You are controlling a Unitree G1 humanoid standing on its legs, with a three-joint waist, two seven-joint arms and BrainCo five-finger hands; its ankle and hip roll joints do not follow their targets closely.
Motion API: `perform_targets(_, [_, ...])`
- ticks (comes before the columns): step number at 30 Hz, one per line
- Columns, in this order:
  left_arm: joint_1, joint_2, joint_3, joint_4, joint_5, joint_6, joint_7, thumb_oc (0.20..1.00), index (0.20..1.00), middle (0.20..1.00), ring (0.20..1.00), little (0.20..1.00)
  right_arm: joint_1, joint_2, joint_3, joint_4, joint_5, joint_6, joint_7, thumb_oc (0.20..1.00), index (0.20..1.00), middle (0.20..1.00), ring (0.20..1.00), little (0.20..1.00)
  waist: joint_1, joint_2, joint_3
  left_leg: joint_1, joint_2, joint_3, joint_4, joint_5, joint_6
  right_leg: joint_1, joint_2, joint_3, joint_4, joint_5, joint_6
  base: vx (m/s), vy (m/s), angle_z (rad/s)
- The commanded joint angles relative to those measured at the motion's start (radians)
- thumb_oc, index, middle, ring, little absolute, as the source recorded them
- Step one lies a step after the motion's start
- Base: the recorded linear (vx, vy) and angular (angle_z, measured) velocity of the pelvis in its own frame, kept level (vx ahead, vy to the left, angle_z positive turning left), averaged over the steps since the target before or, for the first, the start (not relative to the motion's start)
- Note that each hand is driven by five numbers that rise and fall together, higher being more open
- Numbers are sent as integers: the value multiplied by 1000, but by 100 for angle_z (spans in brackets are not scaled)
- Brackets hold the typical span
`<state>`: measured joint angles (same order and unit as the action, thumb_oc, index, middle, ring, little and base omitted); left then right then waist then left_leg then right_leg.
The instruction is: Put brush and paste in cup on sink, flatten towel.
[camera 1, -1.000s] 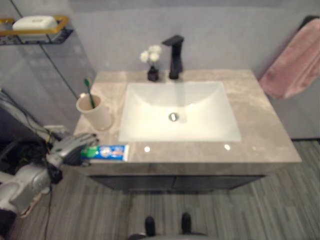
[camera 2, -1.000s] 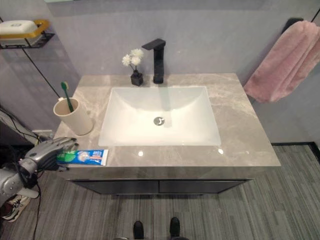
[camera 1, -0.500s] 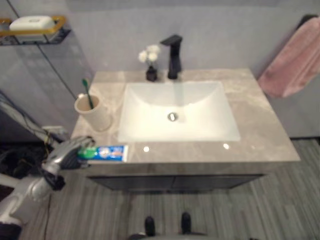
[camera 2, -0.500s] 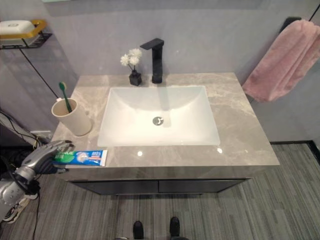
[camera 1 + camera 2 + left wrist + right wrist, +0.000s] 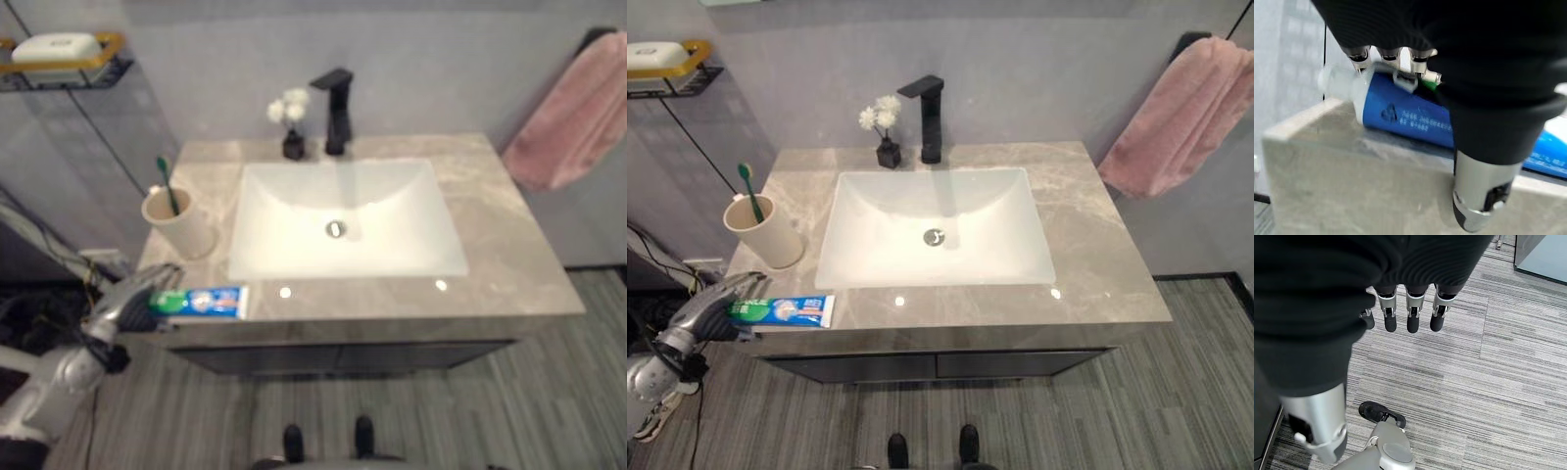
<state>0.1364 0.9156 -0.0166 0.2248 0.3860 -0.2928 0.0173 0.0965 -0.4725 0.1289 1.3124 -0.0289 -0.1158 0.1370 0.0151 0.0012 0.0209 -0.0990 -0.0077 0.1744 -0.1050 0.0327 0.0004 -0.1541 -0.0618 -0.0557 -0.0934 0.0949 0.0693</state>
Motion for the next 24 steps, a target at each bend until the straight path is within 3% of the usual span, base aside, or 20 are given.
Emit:
perform_targets(1, [58, -53, -86, 120, -51, 72, -101, 1000, 1000, 1000, 1000, 1000, -15, -9, 33, 24, 15, -7, -10, 1000, 1000, 1000, 1000, 1000, -35, -41, 11, 4, -2, -5, 18, -107, 32, 2, -45, -2, 6, -62, 66, 0, 0, 0])
perform_targets(17, [75, -130, -32, 108, -275, 97, -135, 1000, 1000, 1000, 1000, 1000, -8, -18, 29, 41, 2, -12, 6, 1000, 1000, 1000, 1000, 1000, -44, -38, 3, -4, -2, -3, 18, -103, 33, -6, -45, -2, 6, -60, 63, 0, 0, 0])
perform_targets(24, [86, -117, -27, 63, -393, 103, -187, 1000, 1000, 1000, 1000, 1000, -16, -25, 34, 40, 0, -11, 15, 1000, 1000, 1000, 1000, 1000, -45, -30, 5, -3, -3, 0, 18, -102, 32, -6, -45, -2, 6, -58, 62, 0, 0, 0])
